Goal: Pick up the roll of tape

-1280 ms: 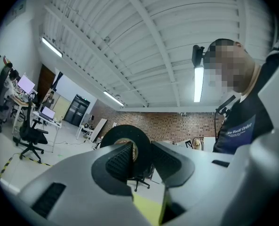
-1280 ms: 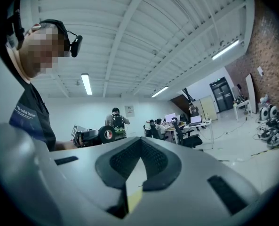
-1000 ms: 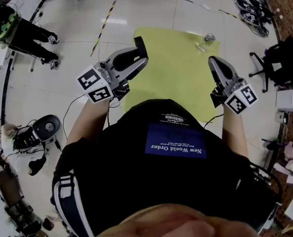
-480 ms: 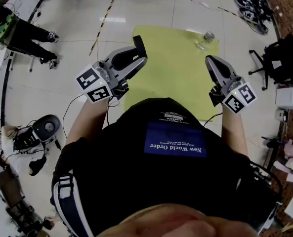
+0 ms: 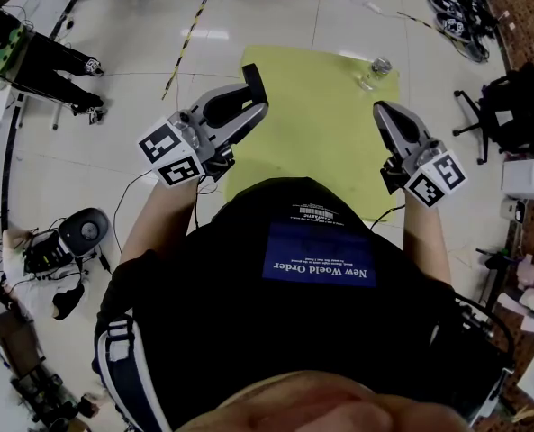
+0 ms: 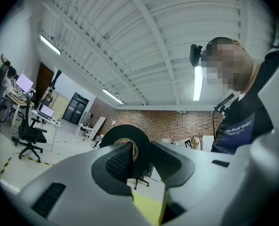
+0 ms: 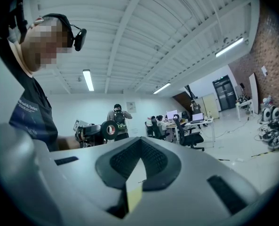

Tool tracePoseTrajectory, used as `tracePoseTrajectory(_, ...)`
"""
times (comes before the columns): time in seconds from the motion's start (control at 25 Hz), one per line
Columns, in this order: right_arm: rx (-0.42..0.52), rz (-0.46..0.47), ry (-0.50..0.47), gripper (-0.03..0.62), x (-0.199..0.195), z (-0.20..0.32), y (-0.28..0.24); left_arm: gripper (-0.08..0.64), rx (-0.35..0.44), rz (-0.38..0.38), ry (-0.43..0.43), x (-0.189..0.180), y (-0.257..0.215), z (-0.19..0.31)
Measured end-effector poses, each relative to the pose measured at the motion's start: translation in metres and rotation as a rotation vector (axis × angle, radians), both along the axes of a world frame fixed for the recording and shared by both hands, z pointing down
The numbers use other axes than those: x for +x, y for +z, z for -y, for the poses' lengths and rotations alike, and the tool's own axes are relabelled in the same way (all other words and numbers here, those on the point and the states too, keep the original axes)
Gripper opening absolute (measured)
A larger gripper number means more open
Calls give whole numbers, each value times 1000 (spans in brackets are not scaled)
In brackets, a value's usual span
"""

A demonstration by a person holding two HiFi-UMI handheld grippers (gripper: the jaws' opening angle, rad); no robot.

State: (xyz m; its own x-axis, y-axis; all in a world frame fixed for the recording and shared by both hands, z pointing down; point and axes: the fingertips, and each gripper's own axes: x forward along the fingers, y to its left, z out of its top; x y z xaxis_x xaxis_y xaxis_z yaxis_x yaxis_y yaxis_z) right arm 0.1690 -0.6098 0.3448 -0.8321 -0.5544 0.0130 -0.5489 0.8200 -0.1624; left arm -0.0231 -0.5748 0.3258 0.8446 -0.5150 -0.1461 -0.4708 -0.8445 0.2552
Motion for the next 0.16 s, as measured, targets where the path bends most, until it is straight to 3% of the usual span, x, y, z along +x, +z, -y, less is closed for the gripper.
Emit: tracePoseTrajectory(0.16, 5, -3, -1, -15, 0, 0, -1, 127, 5, 0, 2, 1, -2, 0)
